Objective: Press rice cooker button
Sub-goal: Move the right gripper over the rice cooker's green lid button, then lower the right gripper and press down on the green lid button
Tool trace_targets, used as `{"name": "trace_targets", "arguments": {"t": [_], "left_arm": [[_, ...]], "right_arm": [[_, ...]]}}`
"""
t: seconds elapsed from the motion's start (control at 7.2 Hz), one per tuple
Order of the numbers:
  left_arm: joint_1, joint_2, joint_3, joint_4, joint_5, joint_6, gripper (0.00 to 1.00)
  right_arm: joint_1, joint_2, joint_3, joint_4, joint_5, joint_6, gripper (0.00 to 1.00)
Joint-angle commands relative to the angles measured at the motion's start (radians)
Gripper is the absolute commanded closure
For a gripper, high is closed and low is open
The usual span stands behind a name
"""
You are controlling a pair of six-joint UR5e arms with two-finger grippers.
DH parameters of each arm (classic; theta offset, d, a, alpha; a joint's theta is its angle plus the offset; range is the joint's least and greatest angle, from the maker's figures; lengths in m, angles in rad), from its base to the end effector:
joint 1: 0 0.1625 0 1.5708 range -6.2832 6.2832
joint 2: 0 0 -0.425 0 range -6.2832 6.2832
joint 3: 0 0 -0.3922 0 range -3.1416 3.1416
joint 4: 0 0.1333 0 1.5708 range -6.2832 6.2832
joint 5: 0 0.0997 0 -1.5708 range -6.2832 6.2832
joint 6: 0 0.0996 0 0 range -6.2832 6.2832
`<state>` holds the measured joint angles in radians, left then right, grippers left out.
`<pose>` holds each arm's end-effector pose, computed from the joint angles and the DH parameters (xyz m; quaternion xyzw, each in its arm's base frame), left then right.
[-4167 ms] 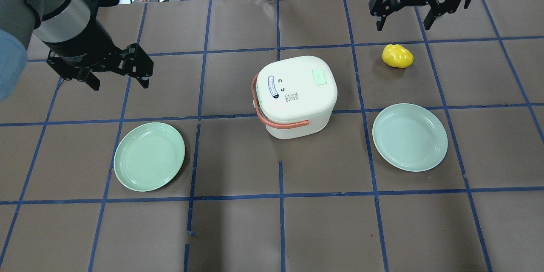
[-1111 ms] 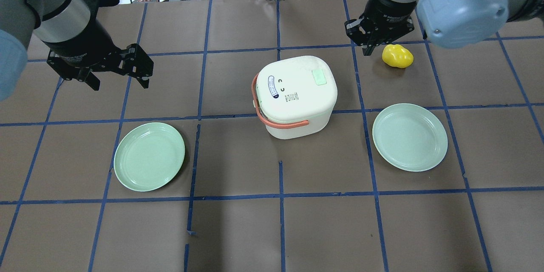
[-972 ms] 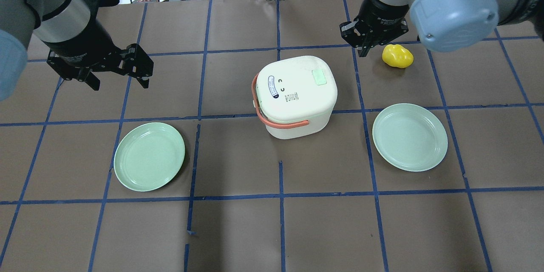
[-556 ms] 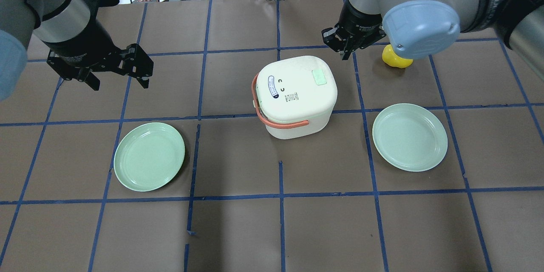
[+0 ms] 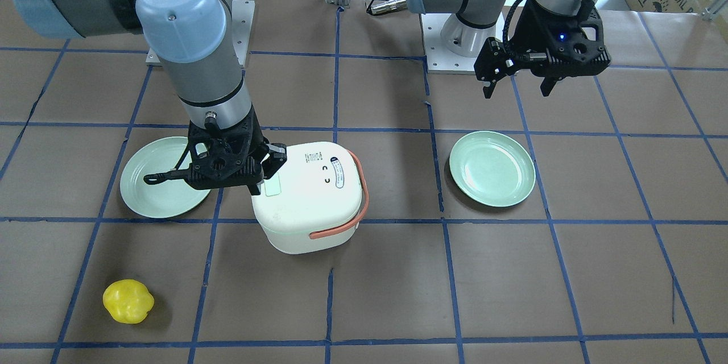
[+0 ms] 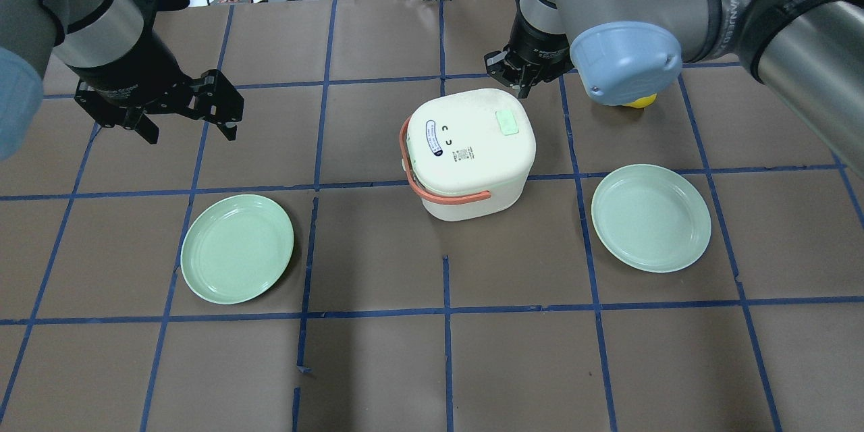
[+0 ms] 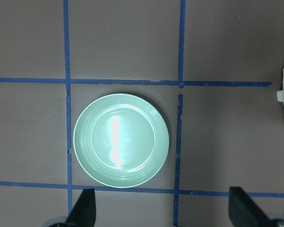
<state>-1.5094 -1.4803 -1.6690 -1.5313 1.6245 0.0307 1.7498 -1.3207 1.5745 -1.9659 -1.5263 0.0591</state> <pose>-0.0997 -0.4636 0.4865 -0.0158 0.9994 -0.0146 0.0275 0.2419 -0.5635 0.3913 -0.0613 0.9954 -0.0674 0.0304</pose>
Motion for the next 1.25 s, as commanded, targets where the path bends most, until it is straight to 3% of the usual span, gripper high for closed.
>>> {"name": "trace_targets", "arguments": {"t": [0.0,1.11], "left_arm": [[0.000,0.000,0.000,0.000,0.000,0.000,0.00],[0.000,0.000,0.000,0.000,0.000,0.000,0.00]], "right_arm": [[0.005,0.023,0.001,-0.017,0.000,0.001,0.94],[0.028,0.044,0.030,-0.077,-0.002,0.002,0.94]]}}
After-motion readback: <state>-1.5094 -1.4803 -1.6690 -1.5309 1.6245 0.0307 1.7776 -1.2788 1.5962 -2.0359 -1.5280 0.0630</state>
